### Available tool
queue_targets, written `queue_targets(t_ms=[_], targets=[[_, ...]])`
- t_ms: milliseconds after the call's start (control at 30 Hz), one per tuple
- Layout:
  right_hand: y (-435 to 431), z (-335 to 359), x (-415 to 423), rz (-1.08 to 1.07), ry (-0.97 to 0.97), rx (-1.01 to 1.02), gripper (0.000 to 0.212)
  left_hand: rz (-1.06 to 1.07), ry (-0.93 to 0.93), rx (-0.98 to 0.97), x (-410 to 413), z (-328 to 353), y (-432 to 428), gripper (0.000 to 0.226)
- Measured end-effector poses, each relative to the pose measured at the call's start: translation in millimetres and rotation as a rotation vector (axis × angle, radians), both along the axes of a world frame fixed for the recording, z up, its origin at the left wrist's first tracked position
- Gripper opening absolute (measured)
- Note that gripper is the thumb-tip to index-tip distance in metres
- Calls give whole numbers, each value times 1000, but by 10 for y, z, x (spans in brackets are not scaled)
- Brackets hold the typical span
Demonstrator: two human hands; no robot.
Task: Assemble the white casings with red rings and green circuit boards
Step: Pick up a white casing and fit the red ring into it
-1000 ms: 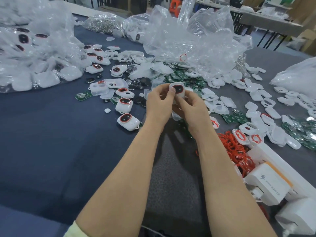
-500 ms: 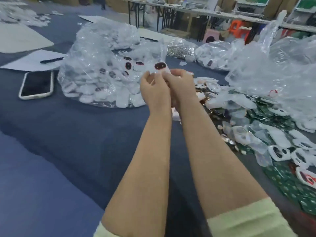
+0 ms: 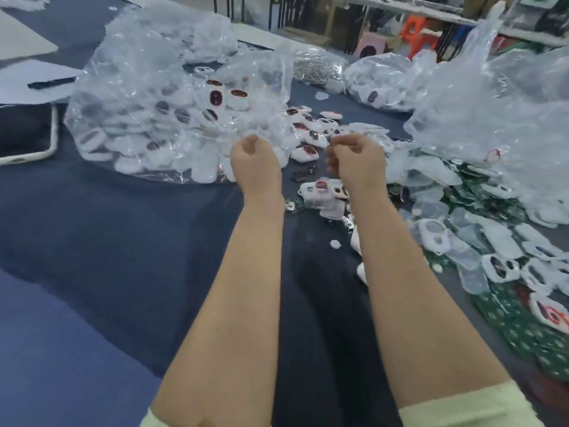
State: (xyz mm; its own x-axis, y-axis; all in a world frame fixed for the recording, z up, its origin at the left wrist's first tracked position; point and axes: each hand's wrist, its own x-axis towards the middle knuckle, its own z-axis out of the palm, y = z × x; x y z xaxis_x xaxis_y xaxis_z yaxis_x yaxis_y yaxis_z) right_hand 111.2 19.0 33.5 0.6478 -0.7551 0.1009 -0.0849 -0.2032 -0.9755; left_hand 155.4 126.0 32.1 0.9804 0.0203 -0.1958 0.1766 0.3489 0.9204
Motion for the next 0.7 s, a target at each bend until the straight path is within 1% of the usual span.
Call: queue_targets(t_ms=[100,167,233,333,400,500,567,600,700], targets=[[-234,-31,-290,-6,225,-292,19,-54,-5,-7,-107,5,-110,22],[-248,-59,-412,86,344,-456,21,-87,-14,-10,-186,-8,-191,23],[-225,-87,-486,179,440,-543,27,-113,-13,2,-263,-37,-264,22],[-250,-86,-598,206,497,-577,31,-134,-14,-6,-368,-71,-326,22],[-309,-56,-709,154,481,-549,31,-144,-14,-4,-425,-93,-363,20],[-409,7,-934,110,497,-509,19,-181,-10,-16,-540,-104,-441,15],[-464,47,-1106,146,575,-488,11,-210,-17,-21,-640,-98,-515,14],[-491,56,-1186,154,607,-477,10,-221,-24,-20,-689,-95,-551,15],[-596,42,-1414,69,635,-474,17,-257,-34,-27,-843,-94,-650,14]])
